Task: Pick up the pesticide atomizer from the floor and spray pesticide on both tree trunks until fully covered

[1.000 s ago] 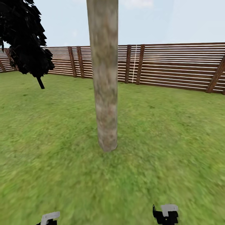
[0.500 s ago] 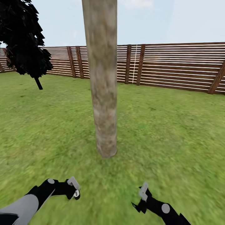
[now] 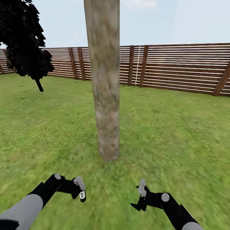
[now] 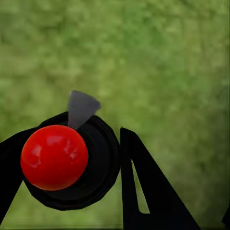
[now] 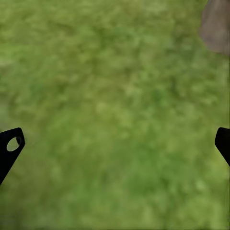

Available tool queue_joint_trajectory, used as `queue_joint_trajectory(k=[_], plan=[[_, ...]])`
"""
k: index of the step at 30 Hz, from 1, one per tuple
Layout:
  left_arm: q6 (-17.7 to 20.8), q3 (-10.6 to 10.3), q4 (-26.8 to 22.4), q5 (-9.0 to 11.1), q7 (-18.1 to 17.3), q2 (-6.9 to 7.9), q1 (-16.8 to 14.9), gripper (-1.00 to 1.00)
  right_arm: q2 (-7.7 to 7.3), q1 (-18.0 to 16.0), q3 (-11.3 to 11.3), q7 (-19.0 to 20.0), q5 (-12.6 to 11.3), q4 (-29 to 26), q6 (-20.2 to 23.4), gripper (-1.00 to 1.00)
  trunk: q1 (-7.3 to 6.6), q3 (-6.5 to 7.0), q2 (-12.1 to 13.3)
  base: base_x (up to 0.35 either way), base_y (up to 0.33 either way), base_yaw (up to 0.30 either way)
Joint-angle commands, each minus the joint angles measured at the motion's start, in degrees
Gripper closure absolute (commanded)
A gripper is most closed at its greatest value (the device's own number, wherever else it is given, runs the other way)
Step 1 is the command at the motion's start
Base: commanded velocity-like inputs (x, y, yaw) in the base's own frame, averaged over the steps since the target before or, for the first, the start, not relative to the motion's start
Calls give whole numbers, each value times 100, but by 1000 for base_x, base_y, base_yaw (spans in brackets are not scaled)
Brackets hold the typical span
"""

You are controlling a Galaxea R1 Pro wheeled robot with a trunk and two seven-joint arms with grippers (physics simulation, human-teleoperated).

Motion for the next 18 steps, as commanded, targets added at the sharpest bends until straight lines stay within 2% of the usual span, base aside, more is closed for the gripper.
queue_joint_trajectory(k=[1,2,4,6,8,10,12,14,15,18], plan=[[37,-2,-7,-100,-25,-1,1,100,23,-6,12,-3,55,-7,-36,-100,-1,-5,-2,0,0,0],[33,6,0,-168,-27,-2,1,100,41,-8,13,-2,54,-7,-35,100,-1,-5,-2,0,0,0],[17,33,22,-358,-28,-6,2,100,72,-15,17,4,53,-7,-33,100,-1,-5,-2,0,0,0],[10,38,28,-435,-29,-14,2,100,96,-29,21,36,52,-8,-31,100,-1,-5,-2,0,0,0],[8,35,30,-456,-29,-58,2,100,137,-85,25,246,52,-8,-33,100,-1,-5,-2,0,0,0],[14,26,31,-537,-29,-194,2,100,230,-127,27,560,66,-8,-34,100,-1,-5,-2,0,0,0],[5,32,34,-788,-29,-335,2,100,371,-145,59,703,154,-18,-34,100,-1,-5,-2,0,0,0],[-2,37,41,-998,-29,-472,5,100,444,-150,166,738,227,-78,-34,100,-1,-5,-2,0,0,0],[-14,39,48,-1122,-29,-575,9,100,477,-151,336,754,251,-159,-30,100,-1,-5,-2,0,0,0],[-36,38,56,-1207,-16,-684,11,100,544,-152,502,847,261,-239,-26,100,-1,-5,-2,0,0,0]])
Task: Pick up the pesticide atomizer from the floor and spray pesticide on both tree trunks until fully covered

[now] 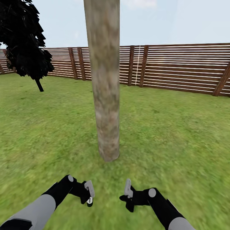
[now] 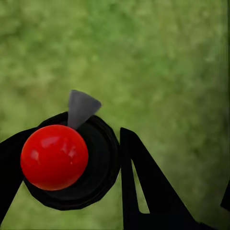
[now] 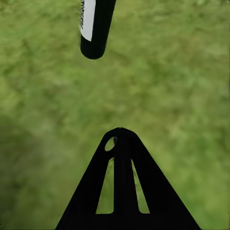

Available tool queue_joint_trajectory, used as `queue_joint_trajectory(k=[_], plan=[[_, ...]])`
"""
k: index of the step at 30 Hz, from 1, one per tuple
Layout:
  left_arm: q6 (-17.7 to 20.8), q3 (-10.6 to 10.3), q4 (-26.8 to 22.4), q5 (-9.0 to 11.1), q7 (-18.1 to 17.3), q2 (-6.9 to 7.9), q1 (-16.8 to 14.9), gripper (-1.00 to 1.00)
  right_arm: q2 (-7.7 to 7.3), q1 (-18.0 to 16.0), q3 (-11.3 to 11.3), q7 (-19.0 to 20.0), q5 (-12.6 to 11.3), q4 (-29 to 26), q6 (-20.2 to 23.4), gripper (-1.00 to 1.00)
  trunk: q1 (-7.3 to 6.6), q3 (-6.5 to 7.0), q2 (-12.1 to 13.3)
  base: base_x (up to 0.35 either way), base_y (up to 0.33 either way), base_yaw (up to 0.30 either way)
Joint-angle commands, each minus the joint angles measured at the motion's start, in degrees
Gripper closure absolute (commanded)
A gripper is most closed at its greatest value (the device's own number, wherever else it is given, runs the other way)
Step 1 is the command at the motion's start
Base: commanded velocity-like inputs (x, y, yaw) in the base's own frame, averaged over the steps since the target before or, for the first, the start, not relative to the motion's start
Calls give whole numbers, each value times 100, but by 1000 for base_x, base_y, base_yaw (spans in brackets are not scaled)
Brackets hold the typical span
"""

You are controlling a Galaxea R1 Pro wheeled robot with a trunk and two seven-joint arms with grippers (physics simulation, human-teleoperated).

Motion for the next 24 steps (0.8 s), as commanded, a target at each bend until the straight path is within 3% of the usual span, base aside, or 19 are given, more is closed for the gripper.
queue_joint_trajectory(k=[1,4,7,10,12,20,24], plan=[[32,-11,-13,-26,-16,-14,0,100,34,-2,13,53,63,-16,-43,100,-1,-5,-2,0,0,0],[-52,-10,-12,-43,-10,-33,10,100,120,-2,29,101,63,-30,-47,100,-1,-5,-2,0,0,0],[-411,-10,-3,-162,-7,-72,64,100,152,-2,31,114,64,-135,-44,100,-1,-5,-2,0,0,0],[-509,-10,-2,-473,2,-168,152,100,184,-2,32,116,64,-221,-43,100,-1,-5,-2,0,0,0],[-528,-10,-3,-572,6,-238,176,100,200,-2,30,116,57,-266,-43,100,-1,-5,-2,0,0,0],[-535,-6,-9,-615,34,-468,184,100,240,-61,30,116,55,-287,-43,100,-1,-5,-2,0,0,0],[-535,-6,-12,-609,101,-510,184,100,263,-72,30,116,55,-285,-43,100,-1,-5,-2,0,0,0]])
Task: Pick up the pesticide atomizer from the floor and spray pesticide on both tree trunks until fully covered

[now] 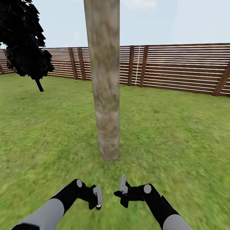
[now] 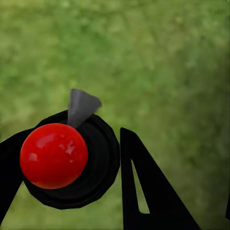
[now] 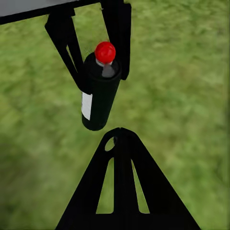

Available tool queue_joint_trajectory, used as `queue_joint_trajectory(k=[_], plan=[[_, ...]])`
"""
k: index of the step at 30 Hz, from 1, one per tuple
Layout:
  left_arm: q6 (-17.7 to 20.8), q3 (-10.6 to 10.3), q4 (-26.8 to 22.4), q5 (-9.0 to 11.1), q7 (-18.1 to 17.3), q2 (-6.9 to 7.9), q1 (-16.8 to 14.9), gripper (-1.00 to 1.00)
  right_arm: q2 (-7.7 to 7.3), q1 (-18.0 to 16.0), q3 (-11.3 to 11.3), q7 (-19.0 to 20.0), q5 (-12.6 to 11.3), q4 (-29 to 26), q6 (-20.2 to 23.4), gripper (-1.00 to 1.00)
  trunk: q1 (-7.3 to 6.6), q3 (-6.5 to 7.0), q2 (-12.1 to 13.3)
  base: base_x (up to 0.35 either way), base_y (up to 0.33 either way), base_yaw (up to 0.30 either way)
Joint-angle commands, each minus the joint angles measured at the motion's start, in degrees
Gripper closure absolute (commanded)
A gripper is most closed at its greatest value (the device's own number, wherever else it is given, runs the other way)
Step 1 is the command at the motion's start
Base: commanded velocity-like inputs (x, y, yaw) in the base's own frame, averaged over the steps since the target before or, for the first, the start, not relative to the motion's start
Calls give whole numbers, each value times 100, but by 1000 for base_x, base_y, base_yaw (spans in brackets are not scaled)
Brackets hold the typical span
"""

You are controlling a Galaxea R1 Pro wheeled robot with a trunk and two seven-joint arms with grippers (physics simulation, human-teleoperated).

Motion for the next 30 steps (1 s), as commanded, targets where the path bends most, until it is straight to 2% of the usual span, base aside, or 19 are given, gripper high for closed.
queue_joint_trajectory(k=[1,4,25,30], plan=[[-18,0,-9,-39,-8,-10,-1,100,2,-2,-7,4,60,-6,-47,100,-1,-5,-2,0,0,0],[-16,-2,-11,-45,-2,-85,-1,100,2,-3,-7,4,60,-6,-47,100,-1,-5,-2,0,0,0],[-34,4,-1,-9,0,-335,-1,100,-1,-11,-7,4,60,-6,-47,100,-1,-5,-2,0,0,0],[-303,12,9,17,-24,-342,-1,100,-1,-6,-7,4,60,-6,-47,100,-1,-5,-2,0,0,0]])
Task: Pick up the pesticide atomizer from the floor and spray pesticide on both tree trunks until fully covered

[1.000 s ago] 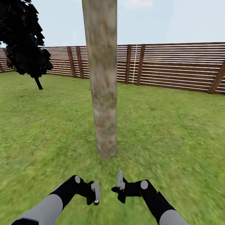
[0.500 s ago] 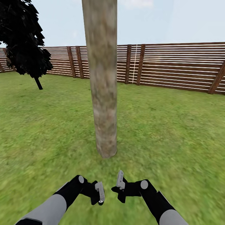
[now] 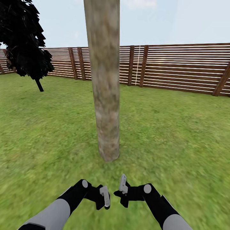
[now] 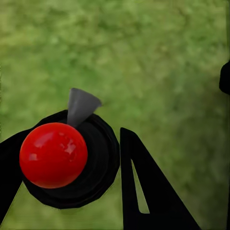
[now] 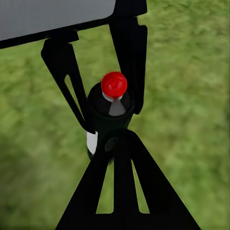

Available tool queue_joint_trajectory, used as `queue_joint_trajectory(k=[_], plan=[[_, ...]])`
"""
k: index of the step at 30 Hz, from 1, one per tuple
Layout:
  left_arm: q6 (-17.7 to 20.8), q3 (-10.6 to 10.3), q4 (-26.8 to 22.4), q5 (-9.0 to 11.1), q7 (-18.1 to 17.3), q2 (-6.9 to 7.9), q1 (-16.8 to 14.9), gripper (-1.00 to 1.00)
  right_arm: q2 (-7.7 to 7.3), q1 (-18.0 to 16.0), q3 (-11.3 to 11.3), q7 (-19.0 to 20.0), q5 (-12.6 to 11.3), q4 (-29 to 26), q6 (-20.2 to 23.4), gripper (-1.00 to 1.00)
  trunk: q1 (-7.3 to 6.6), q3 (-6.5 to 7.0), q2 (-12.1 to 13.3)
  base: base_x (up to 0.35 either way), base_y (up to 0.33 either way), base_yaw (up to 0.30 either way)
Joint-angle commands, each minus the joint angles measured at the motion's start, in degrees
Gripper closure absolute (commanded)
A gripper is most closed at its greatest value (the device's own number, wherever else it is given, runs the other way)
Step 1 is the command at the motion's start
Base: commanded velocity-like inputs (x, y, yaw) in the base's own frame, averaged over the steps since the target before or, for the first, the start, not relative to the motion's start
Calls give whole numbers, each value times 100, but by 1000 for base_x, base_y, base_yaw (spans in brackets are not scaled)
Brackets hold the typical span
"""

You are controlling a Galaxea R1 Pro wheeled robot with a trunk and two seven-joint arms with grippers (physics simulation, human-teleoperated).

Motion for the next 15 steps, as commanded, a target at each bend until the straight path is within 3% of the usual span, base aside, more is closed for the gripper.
queue_joint_trajectory(k=[1,15], plan=[[-70,4,-4,-53,-12,-3,-2,100,2,-3,-7,4,60,-6,-47,100,-1,-5,-2,0,0,0],[-113,5,96,-34,-27,-68,15,100,2,-8,-4,4,64,-6,-47,100,-1,-5,-2,0,0,0]])
